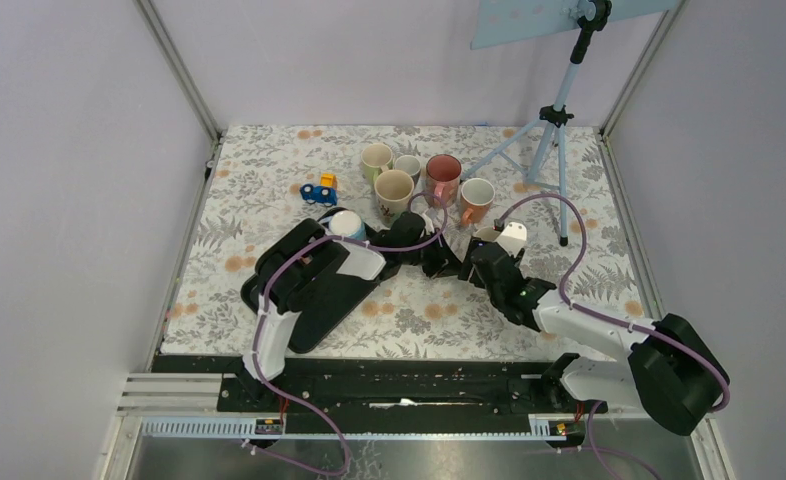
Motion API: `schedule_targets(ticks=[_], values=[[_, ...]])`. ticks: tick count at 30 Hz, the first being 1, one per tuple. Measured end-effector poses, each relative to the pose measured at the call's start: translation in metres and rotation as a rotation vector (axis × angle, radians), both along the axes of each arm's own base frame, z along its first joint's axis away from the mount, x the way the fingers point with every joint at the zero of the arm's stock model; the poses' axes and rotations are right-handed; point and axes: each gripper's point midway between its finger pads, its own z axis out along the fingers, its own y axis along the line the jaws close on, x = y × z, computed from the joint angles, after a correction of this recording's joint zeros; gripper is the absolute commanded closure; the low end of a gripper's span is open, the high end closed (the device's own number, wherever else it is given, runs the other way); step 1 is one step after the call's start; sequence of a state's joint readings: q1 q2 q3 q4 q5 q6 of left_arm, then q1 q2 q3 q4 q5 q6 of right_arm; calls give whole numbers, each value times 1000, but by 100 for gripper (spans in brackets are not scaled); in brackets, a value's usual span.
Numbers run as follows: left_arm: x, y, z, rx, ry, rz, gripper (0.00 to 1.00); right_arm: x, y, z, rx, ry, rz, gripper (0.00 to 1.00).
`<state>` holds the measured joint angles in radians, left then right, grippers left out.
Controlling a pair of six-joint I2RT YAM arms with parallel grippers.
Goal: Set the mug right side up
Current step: Place the cup at the center of the board, then turn over the cup on the tray.
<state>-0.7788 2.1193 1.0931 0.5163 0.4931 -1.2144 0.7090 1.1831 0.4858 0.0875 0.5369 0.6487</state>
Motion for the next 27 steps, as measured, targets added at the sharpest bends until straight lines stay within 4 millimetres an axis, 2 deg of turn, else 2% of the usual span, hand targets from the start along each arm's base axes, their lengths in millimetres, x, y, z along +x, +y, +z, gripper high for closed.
schedule_targets(ticks=[4, 8, 12, 14, 18, 23, 27], values=[[-1, 2, 3, 11, -8, -7, 100, 1, -2, 4, -17, 6, -11, 12], [-2, 4, 10, 23, -24, -13, 100, -5, -11, 6, -43, 23, -20, 2], [-4, 8, 21, 35, -49, -23, 100, -12, -18, 18, -52, 27, -25, 0], [-4, 10, 27, 43, -66, -26, 97, -14, -19, 28, -49, 23, -25, 0], [-3, 19, 54, 61, -126, -19, 78, -17, -22, 51, -37, 8, -18, 0], [-1, 41, 104, 97, -254, 16, 45, -19, -21, 80, -26, -16, 12, 0], [3, 70, 144, 139, -362, 73, 14, -20, -16, 98, -14, -30, 50, 0]])
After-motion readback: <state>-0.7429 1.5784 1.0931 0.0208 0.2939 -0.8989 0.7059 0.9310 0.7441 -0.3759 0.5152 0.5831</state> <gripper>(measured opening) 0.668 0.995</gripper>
